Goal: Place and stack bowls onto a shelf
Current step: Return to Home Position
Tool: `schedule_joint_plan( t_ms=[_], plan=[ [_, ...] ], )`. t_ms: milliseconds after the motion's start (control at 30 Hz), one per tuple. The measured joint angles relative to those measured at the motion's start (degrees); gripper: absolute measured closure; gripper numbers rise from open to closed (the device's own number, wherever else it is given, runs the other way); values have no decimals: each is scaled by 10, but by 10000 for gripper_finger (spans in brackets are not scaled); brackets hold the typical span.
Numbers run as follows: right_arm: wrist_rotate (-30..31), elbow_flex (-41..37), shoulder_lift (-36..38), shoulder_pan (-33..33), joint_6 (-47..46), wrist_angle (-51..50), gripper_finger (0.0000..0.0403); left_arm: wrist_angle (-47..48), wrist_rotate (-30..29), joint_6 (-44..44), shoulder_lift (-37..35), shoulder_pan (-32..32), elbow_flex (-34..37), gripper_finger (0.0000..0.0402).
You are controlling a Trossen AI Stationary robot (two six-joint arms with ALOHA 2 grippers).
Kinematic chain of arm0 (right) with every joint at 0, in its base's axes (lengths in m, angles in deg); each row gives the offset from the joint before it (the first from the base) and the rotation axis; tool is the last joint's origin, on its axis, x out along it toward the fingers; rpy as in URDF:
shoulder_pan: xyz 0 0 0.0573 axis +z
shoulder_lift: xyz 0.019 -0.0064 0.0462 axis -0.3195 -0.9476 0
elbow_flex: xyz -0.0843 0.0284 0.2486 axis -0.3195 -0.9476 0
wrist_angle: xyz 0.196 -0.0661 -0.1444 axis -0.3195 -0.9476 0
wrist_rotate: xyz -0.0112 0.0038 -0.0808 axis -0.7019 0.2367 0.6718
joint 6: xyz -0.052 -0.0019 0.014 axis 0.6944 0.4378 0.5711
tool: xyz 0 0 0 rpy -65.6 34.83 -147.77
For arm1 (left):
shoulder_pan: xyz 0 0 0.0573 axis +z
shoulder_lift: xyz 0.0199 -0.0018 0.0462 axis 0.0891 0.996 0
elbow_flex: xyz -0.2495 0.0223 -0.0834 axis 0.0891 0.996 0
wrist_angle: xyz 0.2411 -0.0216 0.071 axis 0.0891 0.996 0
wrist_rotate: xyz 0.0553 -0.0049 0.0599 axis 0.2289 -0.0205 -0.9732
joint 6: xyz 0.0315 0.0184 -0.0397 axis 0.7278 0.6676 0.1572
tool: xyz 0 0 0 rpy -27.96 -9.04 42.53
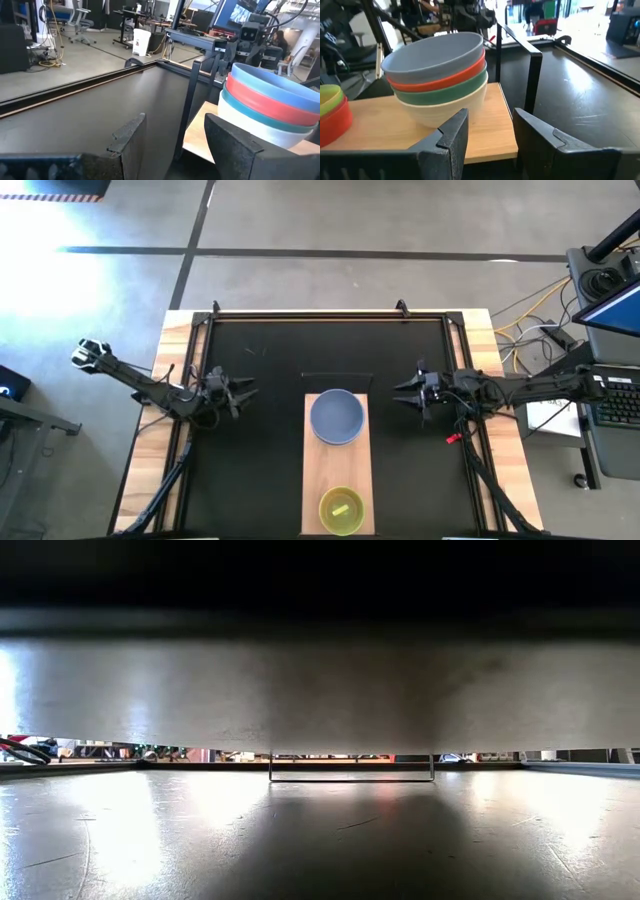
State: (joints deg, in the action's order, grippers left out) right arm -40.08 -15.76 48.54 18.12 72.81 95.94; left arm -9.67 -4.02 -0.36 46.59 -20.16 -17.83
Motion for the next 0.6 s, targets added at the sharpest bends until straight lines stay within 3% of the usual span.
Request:
schedule_joint_plan(
  t_ms=[167,600],
  plan=[
    [0,-51,0,0,-5,96,261,-20,1,-7,12,0,14,218],
    [6,-51,-1,0,-74,89,259,-19,-9,0,49,0,9,218]
  ],
)
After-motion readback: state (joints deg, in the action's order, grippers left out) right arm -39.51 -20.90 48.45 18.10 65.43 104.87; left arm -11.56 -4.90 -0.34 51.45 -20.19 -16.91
